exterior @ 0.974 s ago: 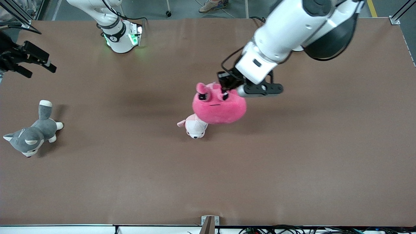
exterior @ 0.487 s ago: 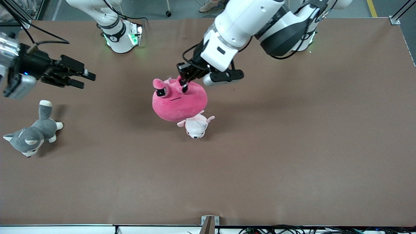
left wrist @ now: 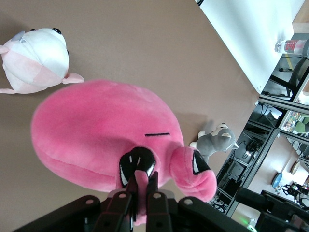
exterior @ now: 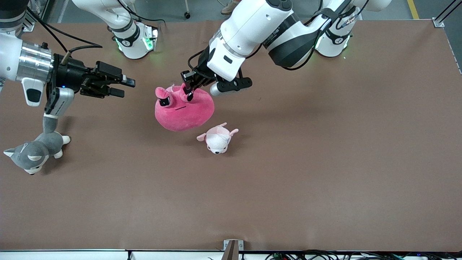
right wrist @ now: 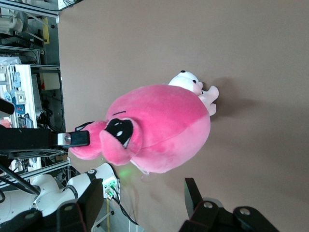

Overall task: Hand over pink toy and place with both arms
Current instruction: 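Close the right gripper on the pink toy beside the left gripper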

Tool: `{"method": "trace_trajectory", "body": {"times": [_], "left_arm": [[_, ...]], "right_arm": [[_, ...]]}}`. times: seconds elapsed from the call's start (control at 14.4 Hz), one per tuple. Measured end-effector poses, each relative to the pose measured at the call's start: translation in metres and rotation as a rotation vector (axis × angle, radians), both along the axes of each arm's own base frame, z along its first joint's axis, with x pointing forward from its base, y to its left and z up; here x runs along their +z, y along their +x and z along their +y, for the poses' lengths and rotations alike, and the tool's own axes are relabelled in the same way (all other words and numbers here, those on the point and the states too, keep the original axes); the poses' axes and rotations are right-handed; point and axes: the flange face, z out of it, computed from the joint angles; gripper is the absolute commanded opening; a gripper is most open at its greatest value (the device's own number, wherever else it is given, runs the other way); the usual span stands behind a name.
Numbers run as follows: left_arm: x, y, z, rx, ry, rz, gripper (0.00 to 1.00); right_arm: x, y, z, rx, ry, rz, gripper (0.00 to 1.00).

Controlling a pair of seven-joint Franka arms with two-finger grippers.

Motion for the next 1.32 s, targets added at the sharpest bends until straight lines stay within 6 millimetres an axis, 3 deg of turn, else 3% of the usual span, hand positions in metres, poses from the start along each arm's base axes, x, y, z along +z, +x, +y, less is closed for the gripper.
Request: {"method": "trace_trajectory", "body": {"times": [0.7,1.11,1.32], "left_arm": [[-0.007,0.003,-0.002,0.005,-0.003,0.003,0.0],[-0.007,0.003,-0.002,0.005,-0.003,0.003,0.0],[-0.007,0.003,-0.002,0.005,-0.003,0.003,0.0]], "right_arm": [[0.004,-0.005,0.042,0.015,-0.001,-0.01,0.76],[-0.021,0.007,0.074,0.016,-0.028,-0.035,0.76],[-0.029,0.009,0.08,0.028,-0.059,-0.042,0.76]]}}
